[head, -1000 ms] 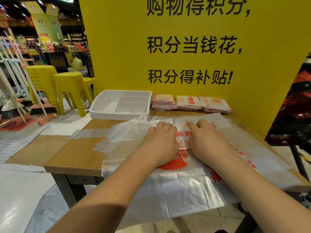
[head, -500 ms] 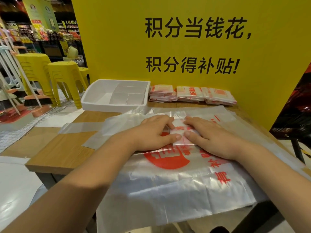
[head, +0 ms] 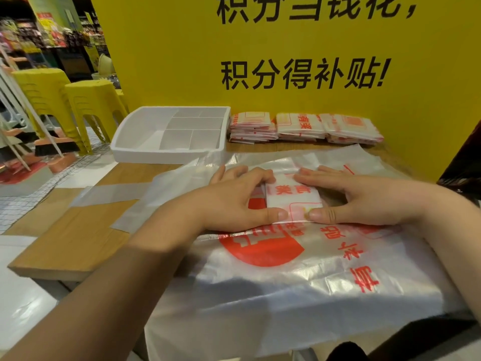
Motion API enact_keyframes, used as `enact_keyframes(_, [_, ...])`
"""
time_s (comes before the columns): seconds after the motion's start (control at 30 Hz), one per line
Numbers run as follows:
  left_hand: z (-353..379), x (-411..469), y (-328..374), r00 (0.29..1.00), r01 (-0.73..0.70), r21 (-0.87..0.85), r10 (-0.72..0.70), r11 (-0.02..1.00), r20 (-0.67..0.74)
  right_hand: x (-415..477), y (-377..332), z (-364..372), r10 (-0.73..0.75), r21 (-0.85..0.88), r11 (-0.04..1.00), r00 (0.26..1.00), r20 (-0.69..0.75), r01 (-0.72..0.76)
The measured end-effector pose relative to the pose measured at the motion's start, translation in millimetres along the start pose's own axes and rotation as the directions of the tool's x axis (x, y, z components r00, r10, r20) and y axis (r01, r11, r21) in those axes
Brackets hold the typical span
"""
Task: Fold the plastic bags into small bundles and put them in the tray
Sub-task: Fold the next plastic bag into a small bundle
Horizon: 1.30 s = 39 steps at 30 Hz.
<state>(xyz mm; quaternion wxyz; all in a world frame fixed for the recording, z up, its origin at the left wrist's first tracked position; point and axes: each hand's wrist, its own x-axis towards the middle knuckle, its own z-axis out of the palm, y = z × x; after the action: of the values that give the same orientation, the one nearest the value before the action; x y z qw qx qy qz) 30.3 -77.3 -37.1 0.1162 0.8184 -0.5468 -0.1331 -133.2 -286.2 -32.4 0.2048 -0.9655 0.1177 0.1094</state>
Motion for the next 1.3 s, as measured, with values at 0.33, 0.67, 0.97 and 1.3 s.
enact_keyframes(0.33, [-10,-3,16,1.000,0.004,0.212,-0.010,0.977,0.026,-3,-12,-5,0.016,0.009,1.000,0.997,-0.074,-0.015])
enact_keyframes(0.67, [1,-19,39,0.987,0.136,0.175,-0.118,0.975,-0.108,-24,-31,16,-0.087,-0.191,0.982,0.896,-0.436,0.002])
enact_keyframes(0.97, [-4,-33,30,0.998,0.055,-0.058,-0.056,0.997,-0.018,-31,-33,30,-0.100,-0.094,0.994,0.783,-0.615,0.053])
enact_keyframes(1.3, [16,-33,28,0.997,0.018,0.042,-0.014,0.999,-0.081,-14,-55,39,-0.015,-0.184,0.983,0.981,-0.191,-0.021])
